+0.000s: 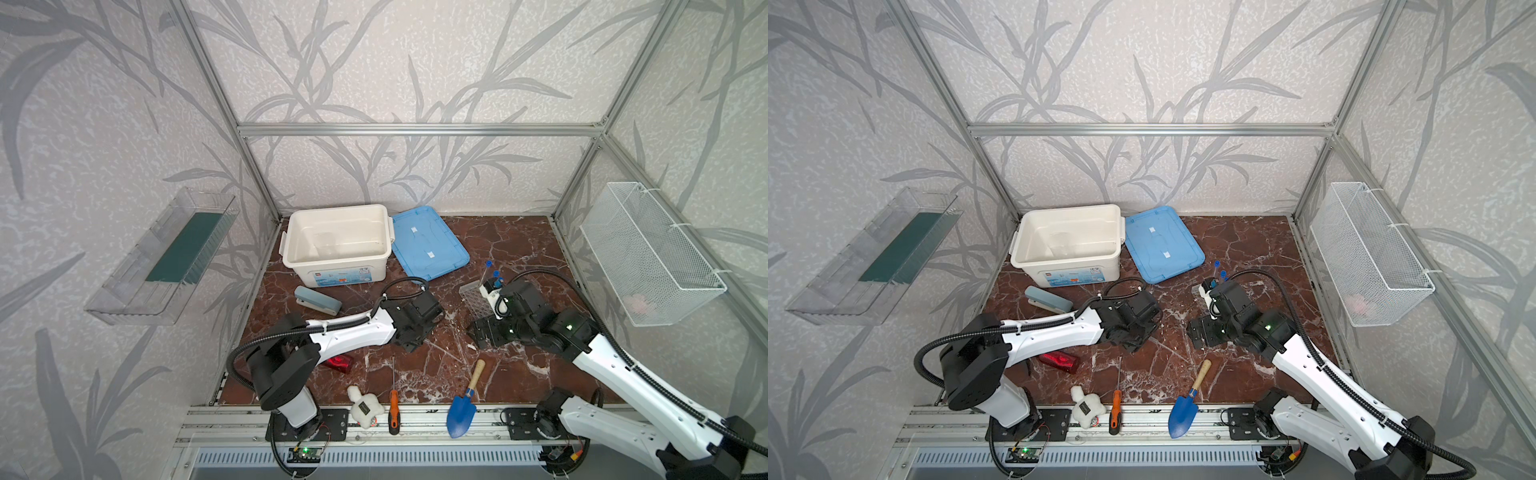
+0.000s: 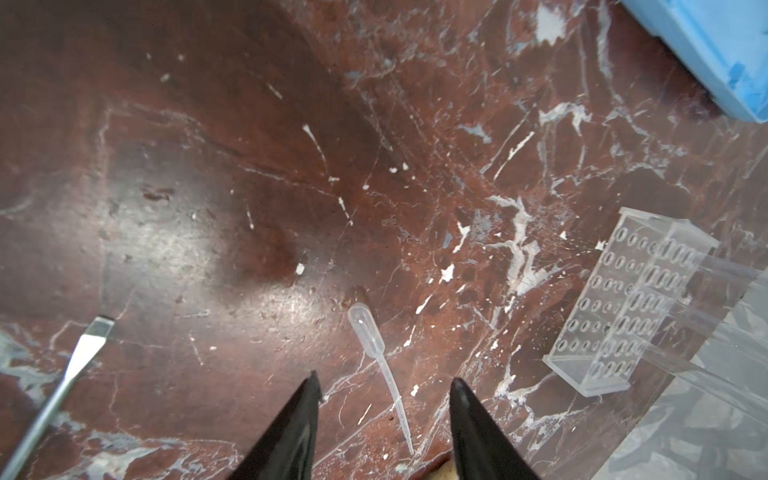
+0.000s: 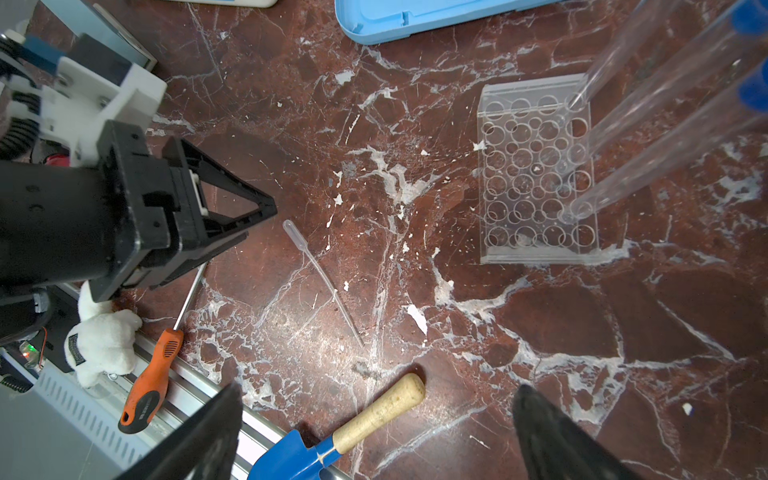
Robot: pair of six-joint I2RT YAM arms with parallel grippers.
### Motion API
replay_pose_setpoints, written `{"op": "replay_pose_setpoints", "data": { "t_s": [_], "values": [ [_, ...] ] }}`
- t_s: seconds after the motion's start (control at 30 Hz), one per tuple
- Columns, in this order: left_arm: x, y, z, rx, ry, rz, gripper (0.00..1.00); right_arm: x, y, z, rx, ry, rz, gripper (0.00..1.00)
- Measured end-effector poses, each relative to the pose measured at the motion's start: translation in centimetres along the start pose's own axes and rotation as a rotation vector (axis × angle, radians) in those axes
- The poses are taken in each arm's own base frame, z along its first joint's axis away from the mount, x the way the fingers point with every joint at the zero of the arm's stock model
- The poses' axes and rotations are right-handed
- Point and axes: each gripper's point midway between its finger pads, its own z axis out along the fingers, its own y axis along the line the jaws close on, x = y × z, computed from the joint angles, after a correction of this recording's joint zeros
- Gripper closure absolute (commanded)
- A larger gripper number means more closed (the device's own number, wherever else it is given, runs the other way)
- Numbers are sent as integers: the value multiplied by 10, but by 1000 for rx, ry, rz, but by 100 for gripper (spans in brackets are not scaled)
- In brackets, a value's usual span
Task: Organize the chemistry lab equipment
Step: 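Lower the left gripper and close it on the second clear pipette, then lift the pipette over the white bin with the left gripper while the right arm rises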
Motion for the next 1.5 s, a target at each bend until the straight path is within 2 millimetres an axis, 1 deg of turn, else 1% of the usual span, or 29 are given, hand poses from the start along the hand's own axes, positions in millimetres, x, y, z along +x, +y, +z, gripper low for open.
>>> {"op": "replay_pose_setpoints", "data": {
  "t_s": [0.07,0.23,0.33,0.4,0.53,0.63,0.8,0.97,1.13,1.3,1.5],
  "values": [
    [4,2,6,-23,1,-11,51,-1,0,0,-1,-3,-4,1],
    [9,-5,15,-37,5,-40,56,-3,1,1,-2,-15,-16,1],
    [11,-2,23,-62,10,-54,57,-4,0,2,-3,-18,-20,1],
    [12,-1,30,-82,9,-54,61,-3,0,3,-2,-17,-23,1],
    [14,-1,38,-105,8,-54,62,-2,-1,4,-1,-17,-27,1],
    [14,0,39,-113,7,-53,71,-2,-2,4,3,-26,-33,1],
    [15,3,42,-130,9,-54,82,-2,-4,3,12,-33,-37,0],
    [14,4,42,-136,7,-52,88,-3,-5,3,19,-40,-37,0],
    [6,2,44,-131,1,-41,89,-4,-6,4,20,-46,-34,0],
    [-10,-4,47,-129,-16,-6,91,-3,-7,6,21,-43,-34,0],
    [-23,-6,43,-142,-58,102,91,-6,-6,5,16,-59,-32,0]
  ]
}}
